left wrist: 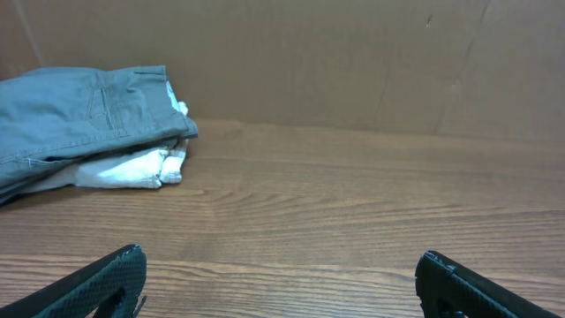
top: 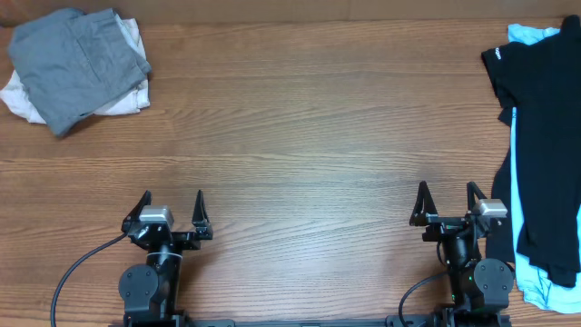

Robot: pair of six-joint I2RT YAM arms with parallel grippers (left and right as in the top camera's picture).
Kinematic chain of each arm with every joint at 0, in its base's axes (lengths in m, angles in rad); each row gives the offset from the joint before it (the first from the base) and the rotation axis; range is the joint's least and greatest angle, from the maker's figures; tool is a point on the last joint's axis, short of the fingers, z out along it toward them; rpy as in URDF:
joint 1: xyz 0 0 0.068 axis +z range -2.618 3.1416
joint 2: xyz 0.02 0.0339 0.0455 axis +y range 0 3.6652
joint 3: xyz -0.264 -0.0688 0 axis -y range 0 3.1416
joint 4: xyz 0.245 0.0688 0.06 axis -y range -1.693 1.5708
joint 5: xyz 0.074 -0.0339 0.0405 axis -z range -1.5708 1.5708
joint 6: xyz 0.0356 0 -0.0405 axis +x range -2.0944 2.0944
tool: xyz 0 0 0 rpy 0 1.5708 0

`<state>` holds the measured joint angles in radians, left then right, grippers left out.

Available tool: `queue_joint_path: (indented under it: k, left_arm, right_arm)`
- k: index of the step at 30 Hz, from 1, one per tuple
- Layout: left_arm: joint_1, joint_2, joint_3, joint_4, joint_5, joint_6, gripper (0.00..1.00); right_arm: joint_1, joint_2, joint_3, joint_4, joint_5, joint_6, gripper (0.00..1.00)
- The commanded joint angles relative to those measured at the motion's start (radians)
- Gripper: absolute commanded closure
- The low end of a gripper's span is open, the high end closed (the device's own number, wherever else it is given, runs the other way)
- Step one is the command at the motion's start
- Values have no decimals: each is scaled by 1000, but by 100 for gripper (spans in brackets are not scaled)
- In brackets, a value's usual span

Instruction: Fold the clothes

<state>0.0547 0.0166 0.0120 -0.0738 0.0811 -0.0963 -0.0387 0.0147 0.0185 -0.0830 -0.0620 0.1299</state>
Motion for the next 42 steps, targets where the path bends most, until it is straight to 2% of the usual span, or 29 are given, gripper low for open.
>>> queue_joint_path:
  k: [1, 38, 42]
  left_arm:
    - [8, -12, -7, 3, -3, 22, 0]
    - [8, -12, -7, 3, -3, 22, 0]
    - [8, -12, -7, 3, -3, 22, 0]
  right_arm:
    - [-4, -12, -11, 4, 8, -3, 0]
    - [-4, -12, -11, 4, 8, -3, 0]
    - [-4, -12, -11, 62, -1, 5, 0]
